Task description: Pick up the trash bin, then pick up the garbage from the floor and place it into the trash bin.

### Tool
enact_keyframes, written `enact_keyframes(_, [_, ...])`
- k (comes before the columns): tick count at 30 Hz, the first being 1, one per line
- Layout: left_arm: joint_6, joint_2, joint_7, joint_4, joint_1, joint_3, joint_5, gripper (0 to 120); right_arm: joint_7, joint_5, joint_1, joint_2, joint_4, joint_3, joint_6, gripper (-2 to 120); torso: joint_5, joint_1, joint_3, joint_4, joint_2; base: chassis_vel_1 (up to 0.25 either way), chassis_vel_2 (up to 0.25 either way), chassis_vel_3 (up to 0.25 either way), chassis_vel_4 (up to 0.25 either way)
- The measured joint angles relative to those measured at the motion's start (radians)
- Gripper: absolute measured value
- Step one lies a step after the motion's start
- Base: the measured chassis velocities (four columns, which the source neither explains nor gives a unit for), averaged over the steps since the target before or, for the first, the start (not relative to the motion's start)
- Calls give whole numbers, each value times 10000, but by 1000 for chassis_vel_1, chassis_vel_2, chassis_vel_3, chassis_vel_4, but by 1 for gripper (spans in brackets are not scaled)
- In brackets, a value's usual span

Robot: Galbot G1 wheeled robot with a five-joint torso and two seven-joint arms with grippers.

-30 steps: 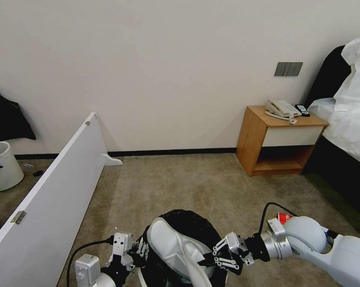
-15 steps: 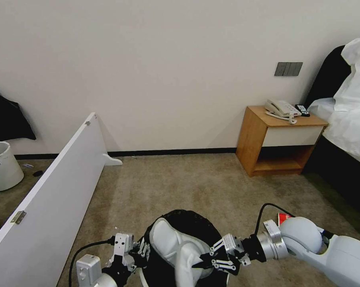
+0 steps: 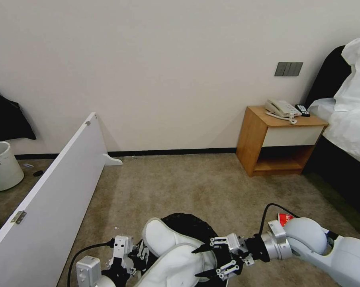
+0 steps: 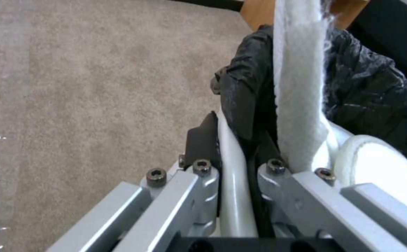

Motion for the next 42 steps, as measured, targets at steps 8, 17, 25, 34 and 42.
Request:
enact_keyframes(8, [-21,-278,9,-241,370,-212,145,4,2315,441,-1721,451,-93,2110,1535,99,2,0,-1,8,0,0,0,0,0])
enact_keyframes(17, [-33,-299,9,-294,461,-285,164,4,5480,-530,-4147,1166,-233,4818,2084,100,-1,0,-1,1,0,0,0,0,0])
enact_keyframes(25, [-52,-96,6,-139,489,-265,145,4,7118,-1715,-7091,3979,-577,8338,1664,100,4,-1,0,-3,0,0,0,0,0])
enact_keyframes(34, [-110,-25,48,-48,466,-335,-36,4,6704,-3307,-8646,7004,-1090,10775,1888,100,0,1,0,-4,0,0,0,0,0])
enact_keyframes(42, [-187,-101,90,154,483,-247,-26,4,5876,-4109,-9075,9156,-1621,11312,2669,100,-1,0,-1,0,1,0,0,0,0])
